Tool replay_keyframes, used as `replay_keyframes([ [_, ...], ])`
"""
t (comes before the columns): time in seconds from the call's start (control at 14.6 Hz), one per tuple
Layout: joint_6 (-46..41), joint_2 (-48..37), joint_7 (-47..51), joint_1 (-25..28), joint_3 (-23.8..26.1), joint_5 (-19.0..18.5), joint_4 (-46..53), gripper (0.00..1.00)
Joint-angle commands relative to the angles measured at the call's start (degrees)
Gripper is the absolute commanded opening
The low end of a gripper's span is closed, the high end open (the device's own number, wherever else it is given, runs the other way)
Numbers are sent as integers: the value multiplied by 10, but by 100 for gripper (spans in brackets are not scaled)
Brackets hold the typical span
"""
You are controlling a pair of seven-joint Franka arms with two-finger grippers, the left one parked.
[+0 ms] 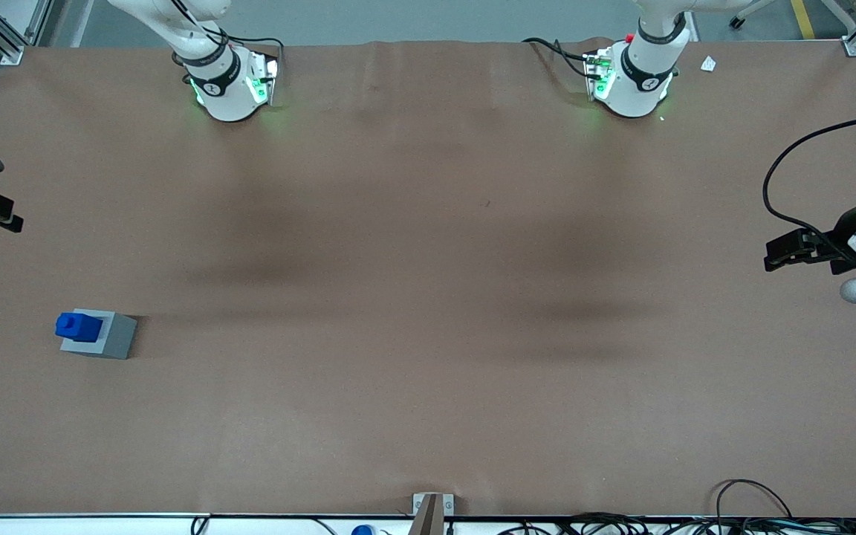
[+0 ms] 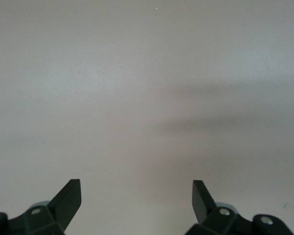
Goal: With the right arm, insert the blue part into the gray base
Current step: 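Move the open right gripper over the blue part in the gray base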
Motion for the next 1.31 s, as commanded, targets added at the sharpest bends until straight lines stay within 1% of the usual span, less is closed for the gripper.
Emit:
replay_keyframes([
  [0.0,16,13,-7,-9,6,4,-15,100],
  [0.14,54,22,-7,-12,6,-4,-40,100],
  [0.27,106,33,-7,-23,6,-4,-74,100],
  [0.41,139,49,-7,-30,6,-4,-92,100],
  [0.48,147,61,-7,-30,5,-7,-92,100],
  [0.62,170,85,-6,-40,5,-25,-92,100],
  [0.82,206,129,-6,-52,6,-28,-92,100],
  [1.1,253,169,-5,-53,6,-27,-91,100],
  [1.24,262,184,-5,-53,6,-28,-91,100],
])
